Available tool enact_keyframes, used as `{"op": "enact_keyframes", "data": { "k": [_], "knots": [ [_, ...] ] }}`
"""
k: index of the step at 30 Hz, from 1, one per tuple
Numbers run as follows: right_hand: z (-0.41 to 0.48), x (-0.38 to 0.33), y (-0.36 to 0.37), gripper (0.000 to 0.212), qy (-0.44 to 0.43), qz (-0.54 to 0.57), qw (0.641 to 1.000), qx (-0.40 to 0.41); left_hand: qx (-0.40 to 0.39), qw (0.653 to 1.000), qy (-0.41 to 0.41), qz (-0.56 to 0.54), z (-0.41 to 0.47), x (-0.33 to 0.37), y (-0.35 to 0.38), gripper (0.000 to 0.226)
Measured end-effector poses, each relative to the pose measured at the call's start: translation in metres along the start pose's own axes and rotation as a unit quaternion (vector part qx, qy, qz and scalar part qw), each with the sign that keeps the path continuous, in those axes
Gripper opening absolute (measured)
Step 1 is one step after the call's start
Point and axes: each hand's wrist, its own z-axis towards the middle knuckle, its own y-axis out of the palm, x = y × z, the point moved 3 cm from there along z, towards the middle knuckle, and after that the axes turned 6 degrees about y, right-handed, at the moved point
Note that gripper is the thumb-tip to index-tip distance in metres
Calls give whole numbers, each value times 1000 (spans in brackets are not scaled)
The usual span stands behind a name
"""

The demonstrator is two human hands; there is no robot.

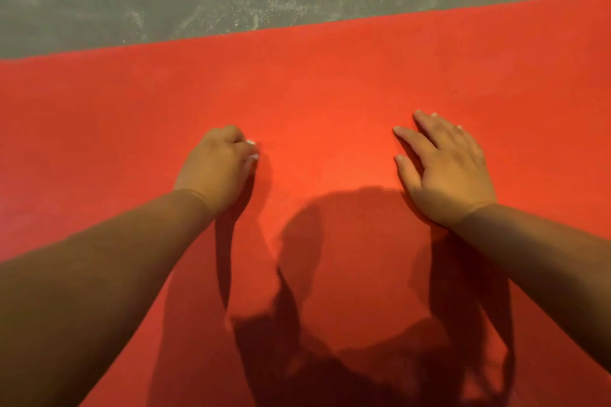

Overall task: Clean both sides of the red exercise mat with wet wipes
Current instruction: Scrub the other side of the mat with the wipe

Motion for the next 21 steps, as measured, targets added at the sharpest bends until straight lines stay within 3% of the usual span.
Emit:
{"op": "enact_keyframes", "data": {
  "k": [2,4,6,8,10,12,13,15,17,18,19,21],
  "knots": [
    [0,1,1,51,3,5,1000,4,19,984,-177,-31,-16,-13,-3,25],
    [-1,0,1,51,3,9,1000,5,35,965,-250,-66,-21,19,5,19],
    [-1,0,1,51,6,8,1000,1,45,973,-182,-134,-22,80,15,16],
    [0,1,1,52,7,2,1000,-4,21,981,-33,-191,-28,131,22,24],
    [-1,2,0,53,6,3,1000,-14,-46,974,60,-213,-25,132,23,34],
    [0,3,-1,54,-1,2,1000,-24,-78,979,51,-184,-11,101,17,45],
    [2,3,-1,53,-4,5,999,-31,-56,985,25,-160,-3,84,14,42],
    [5,3,-3,50,-1,34,998,-54,39,990,-90,-100,6,51,6,26],
    [7,13,-8,48,22,63,996,-58,61,965,-237,-96,6,53,13,21],
    [7,20,-10,47,33,61,997,-46,55,957,-264,-102,5,73,14,20],
    [5,27,-13,46,39,49,998,-32,44,960,-250,-115,5,100,19,18],
    [1,38,-14,47,47,29,998,-20,50,982,-119,-135,1,150,24,15]
  ]
}}
